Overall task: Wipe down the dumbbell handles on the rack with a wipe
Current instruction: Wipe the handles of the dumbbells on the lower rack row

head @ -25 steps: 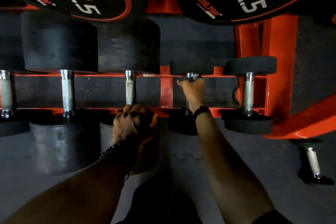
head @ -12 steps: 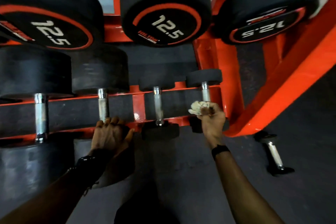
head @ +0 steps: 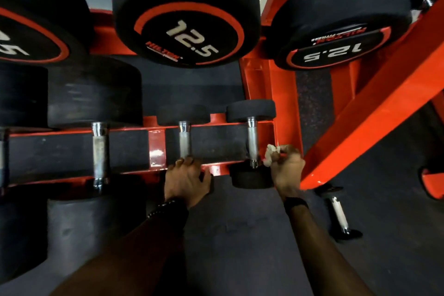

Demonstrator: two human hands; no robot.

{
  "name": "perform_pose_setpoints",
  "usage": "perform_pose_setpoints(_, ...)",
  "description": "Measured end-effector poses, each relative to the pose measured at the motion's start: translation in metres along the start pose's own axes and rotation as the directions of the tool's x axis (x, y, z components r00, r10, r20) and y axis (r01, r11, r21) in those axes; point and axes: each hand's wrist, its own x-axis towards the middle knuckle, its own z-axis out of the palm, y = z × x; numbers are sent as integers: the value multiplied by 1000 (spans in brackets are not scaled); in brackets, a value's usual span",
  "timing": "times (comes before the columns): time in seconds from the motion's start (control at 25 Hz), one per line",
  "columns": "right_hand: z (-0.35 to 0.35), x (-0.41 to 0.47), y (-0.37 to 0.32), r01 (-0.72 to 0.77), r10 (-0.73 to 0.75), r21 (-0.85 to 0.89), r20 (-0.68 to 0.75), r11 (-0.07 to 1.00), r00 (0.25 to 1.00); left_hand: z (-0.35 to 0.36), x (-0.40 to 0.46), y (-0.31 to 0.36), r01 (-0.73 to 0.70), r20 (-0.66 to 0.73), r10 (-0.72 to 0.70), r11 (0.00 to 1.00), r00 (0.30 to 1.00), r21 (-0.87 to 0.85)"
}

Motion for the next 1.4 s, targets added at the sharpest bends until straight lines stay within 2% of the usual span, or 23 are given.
perform_pose_setpoints(0.12, 21, 3, 3, 35, 20, -270, 198, 962, 980, 6, 2, -1, 13, -24, -13, 1000, 1000, 14)
perform_pose_setpoints(0.2, 29, 3, -5, 35, 75, -345, 300, 938, 951, 5, 1, -1, 23, -28, -22, 1000, 999, 18)
perform_pose_setpoints(0.24, 30, 3, -18, -33, 167, -336, 379, 941, 910, 6, 1, -2, 24, -37, -23, 1000, 999, 16)
perform_pose_setpoints(0.32, 33, 12, -40, -204, 354, -324, 520, 924, 778, 8, 1, -3, 30, -58, -30, 1000, 998, 2)
perform_pose_setpoints(0.36, 35, 20, -48, -291, 420, -308, 549, 906, 723, 9, 2, -3, 35, -60, -35, 999, 998, -8)
perform_pose_setpoints(0.44, 33, 33, -53, -411, 498, -284, 566, 866, 657, 10, 1, -3, 32, -68, -33, 999, 997, -18)
perform_pose_setpoints(0.48, 31, 34, -54, -395, 501, -310, 589, 865, 634, 9, 0, -3, 31, -72, -33, 999, 997, -18)
perform_pose_setpoints(0.56, 32, 22, -53, -292, 453, -348, 620, 891, 641, 9, -1, -3, 33, -77, -35, 999, 996, -23)
perform_pose_setpoints(0.6, 35, 16, -53, -274, 430, -337, 607, 901, 668, 8, 1, -3, 34, -76, -36, 999, 996, -26)
perform_pose_setpoints(0.68, 42, 17, -52, -310, 435, -310, 543, 899, 719, 7, 1, -2, 35, -58, -37, 999, 998, -30)
perform_pose_setpoints(0.8, 35, 30, -49, -404, 482, -266, 538, 875, 691, 5, 1, -1, 17, -70, -19, 999, 997, -30)
perform_pose_setpoints(0.96, 37, 0, -56, -294, 393, -268, 486, 917, 781, 6, 3, -2, 28, -26, -29, 999, 999, -14)
perform_pose_setpoints(1.0, 39, -2, -61, -299, 390, -255, 485, 919, 783, 7, 3, -2, 29, -17, -29, 1000, 999, -12)
perform_pose_setpoints(1.16, 27, 35, -55, -395, 467, -252, 554, 883, 689, 6, 1, 0, 18, -30, -18, 1000, 999, -22)
perform_pose_setpoints(1.28, 19, 18, -68, -326, 398, -230, 591, 917, 701, 6, 1, -1, 22, -19, -22, 1000, 1000, -22)
perform_pose_setpoints(1.4, 25, 15, -65, -351, 407, -210, 561, 912, 721, 7, 0, -1, 20, -23, -21, 1000, 1000, -19)
